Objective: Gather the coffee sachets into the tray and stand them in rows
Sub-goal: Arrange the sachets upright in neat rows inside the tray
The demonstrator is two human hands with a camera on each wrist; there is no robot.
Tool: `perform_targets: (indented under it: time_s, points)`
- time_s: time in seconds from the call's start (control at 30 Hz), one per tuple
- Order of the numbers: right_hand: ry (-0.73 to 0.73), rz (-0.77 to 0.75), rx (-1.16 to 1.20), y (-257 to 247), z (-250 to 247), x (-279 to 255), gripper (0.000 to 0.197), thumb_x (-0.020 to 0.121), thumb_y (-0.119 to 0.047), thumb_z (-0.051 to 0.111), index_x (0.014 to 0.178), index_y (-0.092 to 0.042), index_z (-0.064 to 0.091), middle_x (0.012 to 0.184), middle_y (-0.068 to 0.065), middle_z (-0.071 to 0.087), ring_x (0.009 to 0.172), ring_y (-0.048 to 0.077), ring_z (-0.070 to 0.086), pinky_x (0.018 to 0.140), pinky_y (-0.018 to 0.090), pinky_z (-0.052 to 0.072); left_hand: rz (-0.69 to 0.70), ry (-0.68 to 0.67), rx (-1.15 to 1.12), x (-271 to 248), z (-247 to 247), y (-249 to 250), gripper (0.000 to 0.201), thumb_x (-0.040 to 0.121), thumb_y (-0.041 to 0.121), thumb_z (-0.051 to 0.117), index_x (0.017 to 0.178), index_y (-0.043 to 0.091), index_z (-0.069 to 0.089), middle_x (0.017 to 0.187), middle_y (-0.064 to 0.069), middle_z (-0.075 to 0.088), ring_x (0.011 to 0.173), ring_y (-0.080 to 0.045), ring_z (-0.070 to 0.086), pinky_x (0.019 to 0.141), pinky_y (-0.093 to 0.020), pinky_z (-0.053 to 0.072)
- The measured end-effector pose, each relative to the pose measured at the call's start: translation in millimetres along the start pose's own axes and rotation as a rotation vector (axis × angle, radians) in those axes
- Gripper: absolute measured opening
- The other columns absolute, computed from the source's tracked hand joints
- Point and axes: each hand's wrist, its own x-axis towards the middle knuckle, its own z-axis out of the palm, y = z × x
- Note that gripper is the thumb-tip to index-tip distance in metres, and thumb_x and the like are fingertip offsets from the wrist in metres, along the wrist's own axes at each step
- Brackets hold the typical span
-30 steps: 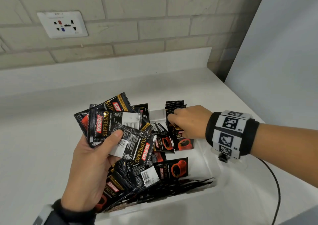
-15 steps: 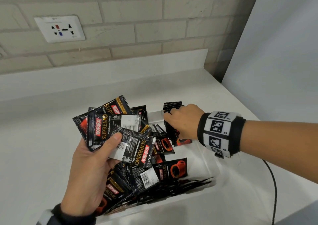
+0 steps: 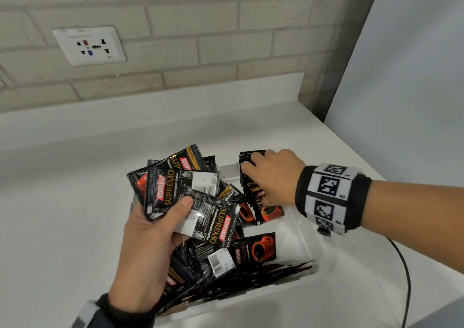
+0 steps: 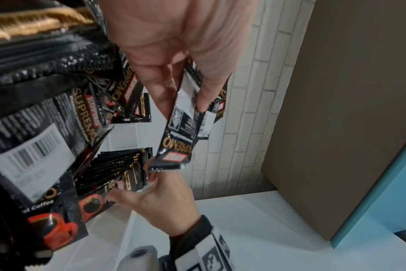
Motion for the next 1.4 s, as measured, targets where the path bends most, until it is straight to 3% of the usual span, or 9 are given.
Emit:
perform_targets:
  time_s: [0.1, 0.23, 0.33, 0.43, 0.57, 0.87, 1.0, 1.13, 1.4]
  points:
    - [0.097, 0.032, 0.095, 5, -14, -6, 0.045, 0.084, -0.037, 0.056, 0.12, -0.017, 0.038, 0.109, 0.002, 0.048, 0.086, 0.021, 0.051, 0.048, 0.027, 0.022, 0.005, 0.007, 0.012, 0, 5, -1, 0.098, 0.025, 0.043, 0.091, 0.111, 0.01, 0.058, 0.089, -0.005, 0.073, 0.067, -0.013, 0.07, 0.047, -0.02, 0.052]
    - [0.209, 0.069, 0.627, 15, -40, -24, 0.013, 0.093, -0.029, 0.043, 0.105, -0.026, 0.049, 0.092, -0.011, 0.052, 0.079, 0.006, 0.051, 0.059, 0.024, 0.035, -0.028, 0.031, -0.027, 1, 10, -3, 0.038, 0.061, 0.013, 0.066, 0.099, 0.014, 0.061, 0.08, -0.002, 0.074, 0.063, -0.011, 0.069, 0.045, -0.021, 0.051]
    - [0.148, 0.035, 1.198, 9, -54, -42, 0.015, 0.085, -0.039, 0.054, 0.09, -0.025, 0.057, 0.085, -0.007, 0.061, 0.063, -0.004, 0.052, 0.063, 0.016, 0.042, -0.023, 0.028, -0.053, 1, 17, -1, 0.032, 0.064, 0.01, 0.063, 0.096, 0.014, 0.061, 0.082, -0.003, 0.074, 0.065, -0.013, 0.069, 0.046, -0.022, 0.052]
    - [-0.003, 0.031, 1.387, -10, -47, -48, 0.035, 0.064, -0.049, 0.07, 0.09, -0.032, 0.054, 0.092, -0.005, 0.063, 0.055, -0.005, 0.054, 0.056, 0.019, 0.046, -0.01, 0.013, -0.082, 0, 24, -2, 0.025, 0.068, 0.008, 0.063, 0.09, 0.018, 0.064, 0.082, -0.004, 0.074, 0.067, -0.015, 0.069, 0.047, -0.024, 0.053]
    - [0.032, 0.123, 1.625, -22, -27, -42, 0.025, 0.075, -0.018, 0.073, 0.085, -0.022, 0.05, 0.076, 0.002, 0.066, 0.053, 0.006, 0.059, 0.049, 0.022, 0.05, -0.058, -0.005, -0.122, -4, 27, -4, 0.021, 0.069, 0.013, 0.062, 0.089, 0.019, 0.067, 0.089, -0.01, 0.073, 0.068, -0.018, 0.07, 0.046, -0.024, 0.054]
    - [0.199, 0.144, 1.72, -15, -30, -52, 0.014, 0.074, -0.021, 0.068, 0.085, -0.018, 0.06, 0.071, -0.006, 0.068, 0.054, 0.019, 0.06, 0.056, 0.034, 0.052, -0.112, 0.06, -0.183, -4, 19, 1, 0.021, 0.073, 0.027, 0.056, 0.092, 0.019, 0.061, 0.087, -0.004, 0.074, 0.07, -0.017, 0.071, 0.054, -0.028, 0.058]
    - [0.23, 0.038, 1.737, -15, -43, -52, 0.017, 0.073, -0.011, 0.069, 0.085, -0.016, 0.057, 0.074, -0.009, 0.068, 0.049, 0.006, 0.057, 0.05, 0.023, 0.05, -0.093, 0.057, -0.144, -5, 21, 0, 0.013, 0.073, 0.019, 0.059, 0.083, 0.022, 0.066, 0.08, -0.004, 0.074, 0.066, -0.014, 0.07, 0.047, -0.023, 0.055]
    - [0.259, 0.086, 1.468, -25, -39, -43, 0.032, 0.077, -0.019, 0.071, 0.096, -0.038, 0.052, 0.092, -0.01, 0.06, 0.057, 0.007, 0.053, 0.062, 0.023, 0.049, -0.073, 0.026, -0.156, -8, 27, -1, 0.02, 0.07, 0.015, 0.059, 0.071, 0.028, 0.074, 0.08, -0.005, 0.074, 0.068, -0.014, 0.07, 0.051, -0.022, 0.056]
    - [0.256, 0.189, 1.285, -31, -35, -41, 0.022, 0.07, -0.031, 0.074, 0.074, -0.036, 0.053, 0.076, -0.012, 0.059, 0.064, 0.004, 0.057, 0.067, 0.023, 0.046, -0.234, 0.018, -0.346, -8, 21, -5, 0.03, 0.07, 0.01, 0.059, 0.096, -0.003, 0.065, 0.092, -0.019, 0.071, 0.075, -0.023, 0.071, 0.063, -0.033, 0.059]
